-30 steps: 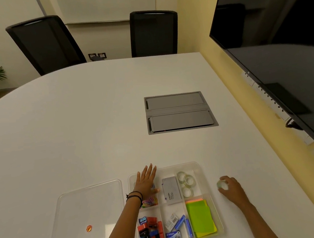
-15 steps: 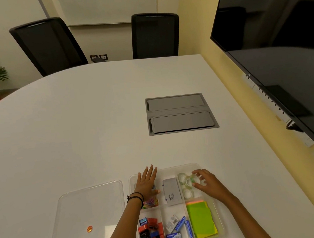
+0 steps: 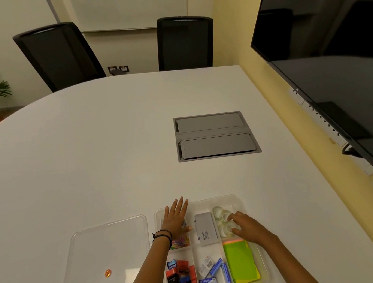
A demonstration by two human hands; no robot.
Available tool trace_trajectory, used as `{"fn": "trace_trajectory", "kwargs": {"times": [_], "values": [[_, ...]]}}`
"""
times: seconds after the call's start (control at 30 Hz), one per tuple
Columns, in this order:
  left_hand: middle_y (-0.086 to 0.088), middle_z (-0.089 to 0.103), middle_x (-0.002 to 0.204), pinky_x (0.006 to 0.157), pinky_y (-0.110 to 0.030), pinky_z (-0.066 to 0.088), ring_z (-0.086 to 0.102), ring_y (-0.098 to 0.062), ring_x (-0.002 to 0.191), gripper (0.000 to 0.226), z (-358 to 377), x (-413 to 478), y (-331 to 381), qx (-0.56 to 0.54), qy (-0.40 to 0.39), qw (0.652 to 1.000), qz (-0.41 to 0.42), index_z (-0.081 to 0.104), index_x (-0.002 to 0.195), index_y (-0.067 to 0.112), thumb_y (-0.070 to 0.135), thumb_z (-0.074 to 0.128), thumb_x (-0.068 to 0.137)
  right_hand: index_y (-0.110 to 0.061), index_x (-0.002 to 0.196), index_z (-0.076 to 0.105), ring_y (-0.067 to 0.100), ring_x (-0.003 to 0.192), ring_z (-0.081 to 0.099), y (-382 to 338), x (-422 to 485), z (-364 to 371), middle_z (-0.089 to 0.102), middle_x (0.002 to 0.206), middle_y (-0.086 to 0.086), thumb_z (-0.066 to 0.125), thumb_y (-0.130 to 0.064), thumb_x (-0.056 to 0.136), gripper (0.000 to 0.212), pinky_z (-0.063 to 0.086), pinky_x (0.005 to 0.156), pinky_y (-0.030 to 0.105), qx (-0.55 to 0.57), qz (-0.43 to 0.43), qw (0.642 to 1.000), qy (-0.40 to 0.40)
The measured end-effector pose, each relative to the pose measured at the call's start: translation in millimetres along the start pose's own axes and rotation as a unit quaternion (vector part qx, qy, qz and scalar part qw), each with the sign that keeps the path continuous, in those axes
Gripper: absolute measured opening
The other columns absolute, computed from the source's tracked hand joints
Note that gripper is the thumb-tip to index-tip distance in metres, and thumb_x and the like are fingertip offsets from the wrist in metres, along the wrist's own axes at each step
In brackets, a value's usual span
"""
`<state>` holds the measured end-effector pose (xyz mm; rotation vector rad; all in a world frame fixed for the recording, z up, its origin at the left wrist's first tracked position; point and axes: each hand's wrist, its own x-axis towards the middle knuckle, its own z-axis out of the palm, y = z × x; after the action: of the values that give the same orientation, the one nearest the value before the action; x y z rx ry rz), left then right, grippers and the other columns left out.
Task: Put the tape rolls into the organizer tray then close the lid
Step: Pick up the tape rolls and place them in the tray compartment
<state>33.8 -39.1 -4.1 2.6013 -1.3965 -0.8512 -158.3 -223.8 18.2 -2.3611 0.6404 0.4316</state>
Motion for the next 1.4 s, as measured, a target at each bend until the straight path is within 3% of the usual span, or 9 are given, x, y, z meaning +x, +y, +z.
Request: {"fn": "trace_trajectory", "kwargs": {"times": [0.27, 0.47, 0.77, 1.4], "values": [[-0.01, -0.017, 0.156, 0.116, -0.049, -0.008, -0.015, -0.028, 0.145, 0.091, 0, 0, 0, -0.001, 0.002, 1.0, 0.002, -0.014, 0.145, 0.013, 0.04, 0.053, 0.089, -0.014, 0.118, 0.05, 0.025, 0.104, 0.055, -7, 5, -1, 0.047, 0.106, 0.002, 0.053, -0.02, 0.089, 0.029, 0.045, 0.088, 0.034, 0.016, 0.01, 0.999, 0.029], [-0.009, -0.017, 0.156, 0.116, -0.049, -0.008, -0.015, -0.028, 0.145, 0.091, -1, -2, 1, 0.0, 0.001, 1.0, 0.002, -0.014, 0.145, 0.013, 0.04, 0.053, 0.089, -0.012, 0.129, 0.04, 0.026, 0.109, 0.053, -16, 16, -1, 0.049, 0.126, 0.014, 0.046, -0.018, 0.092, 0.038, 0.043, 0.087, 0.03, 0.007, 0.035, 0.996, 0.076], [-0.008, -0.017, 0.157, 0.116, -0.049, -0.008, -0.015, -0.027, 0.145, 0.091, 0, -1, 0, 0.004, 0.002, 1.0, 0.001, -0.013, 0.146, 0.014, 0.04, 0.053, 0.089, -0.018, 0.14, 0.022, 0.032, 0.116, 0.049, -29, 36, 8, 0.039, 0.136, 0.017, 0.049, -0.032, 0.09, 0.059, 0.046, 0.089, 0.037, -0.055, 0.088, 0.995, 0.005], [-0.007, -0.016, 0.157, 0.116, -0.049, -0.008, -0.015, -0.026, 0.145, 0.091, 1, 0, -2, 0.004, 0.008, 1.0, 0.005, -0.013, 0.146, 0.014, 0.041, 0.053, 0.089, -0.012, 0.129, 0.036, 0.029, 0.107, 0.055, -34, 49, 19, 0.046, 0.127, 0.013, 0.061, -0.027, 0.081, 0.056, 0.05, 0.08, 0.033, -0.093, 0.136, 0.984, 0.068]]}}
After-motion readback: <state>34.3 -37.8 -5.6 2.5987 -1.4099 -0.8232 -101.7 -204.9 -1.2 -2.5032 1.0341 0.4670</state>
